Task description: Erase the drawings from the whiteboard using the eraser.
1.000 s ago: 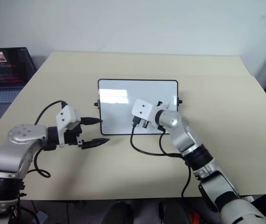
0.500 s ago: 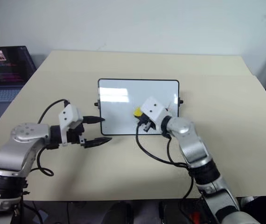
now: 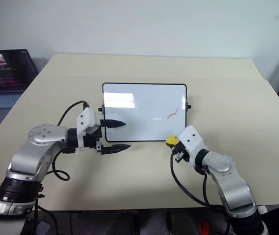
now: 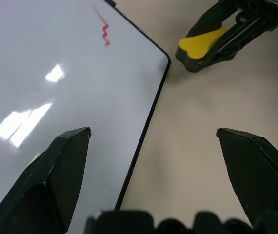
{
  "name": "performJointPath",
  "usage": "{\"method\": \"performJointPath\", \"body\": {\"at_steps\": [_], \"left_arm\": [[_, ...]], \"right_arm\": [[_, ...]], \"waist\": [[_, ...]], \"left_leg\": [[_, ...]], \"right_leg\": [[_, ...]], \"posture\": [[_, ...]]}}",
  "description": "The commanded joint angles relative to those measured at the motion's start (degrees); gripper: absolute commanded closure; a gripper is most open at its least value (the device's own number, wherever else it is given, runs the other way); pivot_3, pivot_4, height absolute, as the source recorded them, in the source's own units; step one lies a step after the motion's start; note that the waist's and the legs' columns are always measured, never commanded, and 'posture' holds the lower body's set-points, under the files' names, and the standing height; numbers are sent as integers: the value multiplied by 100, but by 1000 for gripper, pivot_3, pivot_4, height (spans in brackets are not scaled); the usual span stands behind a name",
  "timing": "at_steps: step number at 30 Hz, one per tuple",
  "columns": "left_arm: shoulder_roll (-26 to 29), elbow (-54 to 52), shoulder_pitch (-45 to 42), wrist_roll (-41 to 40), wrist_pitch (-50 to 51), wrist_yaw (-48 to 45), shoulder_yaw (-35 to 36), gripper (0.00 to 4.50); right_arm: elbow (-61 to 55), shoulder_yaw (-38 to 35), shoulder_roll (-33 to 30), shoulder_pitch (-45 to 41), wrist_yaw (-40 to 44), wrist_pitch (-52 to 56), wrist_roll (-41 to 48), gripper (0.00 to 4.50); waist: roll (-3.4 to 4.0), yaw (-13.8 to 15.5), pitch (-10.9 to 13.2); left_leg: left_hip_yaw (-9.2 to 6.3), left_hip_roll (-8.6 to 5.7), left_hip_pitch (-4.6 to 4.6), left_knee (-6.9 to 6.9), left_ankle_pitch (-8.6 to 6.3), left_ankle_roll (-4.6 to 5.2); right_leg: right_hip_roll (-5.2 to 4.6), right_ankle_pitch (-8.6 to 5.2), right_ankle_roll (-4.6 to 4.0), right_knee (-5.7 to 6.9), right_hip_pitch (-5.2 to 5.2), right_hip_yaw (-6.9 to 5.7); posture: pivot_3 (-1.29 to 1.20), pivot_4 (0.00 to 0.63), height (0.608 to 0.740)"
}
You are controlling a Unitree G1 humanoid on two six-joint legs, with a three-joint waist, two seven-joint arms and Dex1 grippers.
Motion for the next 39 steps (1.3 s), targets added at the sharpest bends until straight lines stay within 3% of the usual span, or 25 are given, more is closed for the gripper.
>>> {"method": "performJointPath", "body": {"at_steps": [1, 4, 11, 17, 28, 35, 39], "left_arm": [[-74, -7, -173, -6, -122, -51, -47, 0], [-138, 17, -223, 14, -150, -32, -66, 0], [-247, -131, -196, -16, -123, 68, -71, 0], [-218, -304, -49, -46, -59, 174, -15, 0], [-189, -396, 8, -91, 0, 270, 27, 0], [-190, -394, 25, -107, 7, 254, -5, 0], [-181, -393, 34, -112, 16, 245, -7, 0]], "right_arm": [[0, -142, 86, -333, -412, -389, -90, 3389], [303, -58, 132, -634, -661, -615, -202, 3389], [2236, 58, 377, -1927, -1473, -1569, -765, 3389], [3075, 24, 316, -2180, -1524, -1841, -810, 3390], [2561, 517, 169, -1591, -655, -1213, -543, 3390], [2949, 291, 181, -2041, -1515, -1825, -1079, 3390], [3026, 314, 164, -2037, -1497, -1900, -1087, 3390]], "waist": [[0, -10, 0], [0, -13, 0], [-1, -23, 0], [-1, -10, 0], [-6, -52, -4], [-5, -82, -4], [-6, -65, -4]], "left_leg": [[1, 0, 0, 0, 0, 0], [1, 0, 0, 0, 0, 0], [8, 0, -1, 1, 0, 0], [6, 7, -6, -3, -1, 1], [5, 5, 14, 7, 0, 1], [5, 4, 17, 7, 1, 0], [6, 4, 12, 8, 2, 0]], "right_leg": [[1, 0, 0, 0, 0, 0], [1, 0, 0, -1, 0, 2], [1, 14, -25, 0, 0, 2], [-5, 15, -27, -9, -1, 8], [-5, 15, -25, 11, 10, 10], [-1, 15, -22, 15, 9, 12], [-3, 18, -21, 12, 9, 10]], "posture": [[0, 150, 740], [0, 150, 740], [0, 150, 740], [0, 150, 740], [0, 150, 740], [0, 150, 740], [0, 150, 740]]}}
